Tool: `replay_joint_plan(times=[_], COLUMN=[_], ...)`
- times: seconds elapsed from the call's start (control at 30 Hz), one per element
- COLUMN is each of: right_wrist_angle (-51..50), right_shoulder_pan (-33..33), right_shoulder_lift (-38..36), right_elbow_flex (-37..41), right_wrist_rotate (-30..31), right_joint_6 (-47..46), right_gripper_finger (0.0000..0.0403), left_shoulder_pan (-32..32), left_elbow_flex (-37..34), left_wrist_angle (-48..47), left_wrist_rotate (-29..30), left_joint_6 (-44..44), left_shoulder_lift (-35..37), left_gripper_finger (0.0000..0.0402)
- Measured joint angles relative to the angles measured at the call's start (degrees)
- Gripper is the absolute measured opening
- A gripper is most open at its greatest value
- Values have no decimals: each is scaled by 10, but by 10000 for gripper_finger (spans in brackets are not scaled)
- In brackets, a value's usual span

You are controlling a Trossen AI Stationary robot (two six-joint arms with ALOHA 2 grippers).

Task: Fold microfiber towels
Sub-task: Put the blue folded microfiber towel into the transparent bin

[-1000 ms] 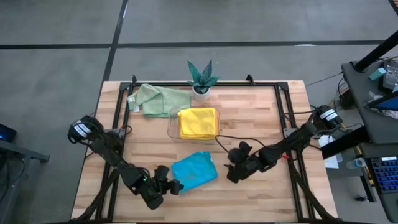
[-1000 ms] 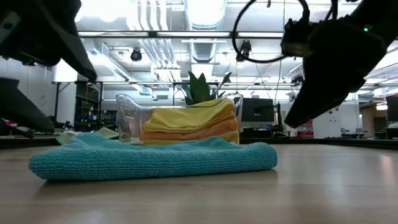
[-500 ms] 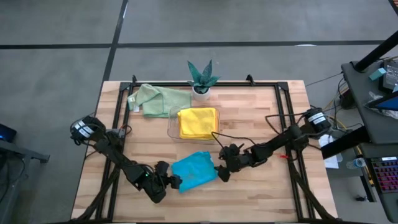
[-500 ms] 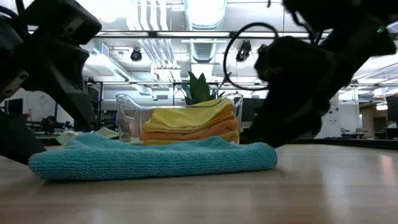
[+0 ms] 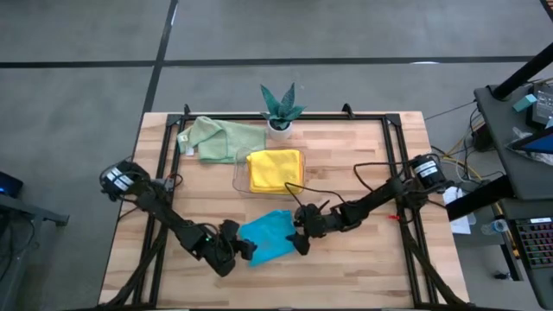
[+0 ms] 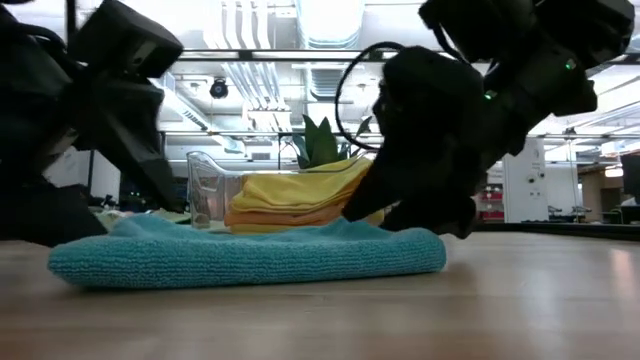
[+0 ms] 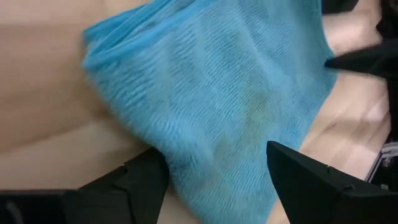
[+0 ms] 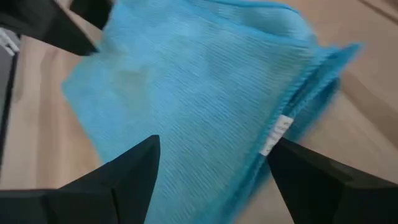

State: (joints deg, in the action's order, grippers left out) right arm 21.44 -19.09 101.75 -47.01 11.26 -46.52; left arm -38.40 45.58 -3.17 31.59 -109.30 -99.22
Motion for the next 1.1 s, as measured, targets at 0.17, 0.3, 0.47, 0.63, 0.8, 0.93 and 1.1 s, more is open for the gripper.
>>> replay_joint_plan(times=[0.17,0.3,0.47,0.63,0.8,0.93,1.1], right_wrist_angle=[2,-1,4,17,15,16,15], right_shoulder_pan=[0,0,4,4,4,4,3], right_shoulder_lift=[26,34,31,34,34,32,31], right_elbow_flex=[-28,-41,-44,-44,-42,-40,-38], right_wrist_rotate=[-21,-23,-23,-23,-22,-18,-11], right_joint_6=[15,31,39,45,72,82,86], right_gripper_finger=[268,250,200,118,28,13,10], left_shoulder_pan=[10,11,11,12,13,5,3], left_elbow_flex=[4,10,12,9,9,7,4], left_wrist_angle=[58,72,73,72,72,69,74], left_wrist_rotate=[20,25,23,21,9,2,-39], left_joint_6=[33,49,61,65,72,78,63], left_shoulder_lift=[-32,-46,-50,-52,-46,-34,-28], left_gripper_finger=[227,201,155,96,58,76,137])
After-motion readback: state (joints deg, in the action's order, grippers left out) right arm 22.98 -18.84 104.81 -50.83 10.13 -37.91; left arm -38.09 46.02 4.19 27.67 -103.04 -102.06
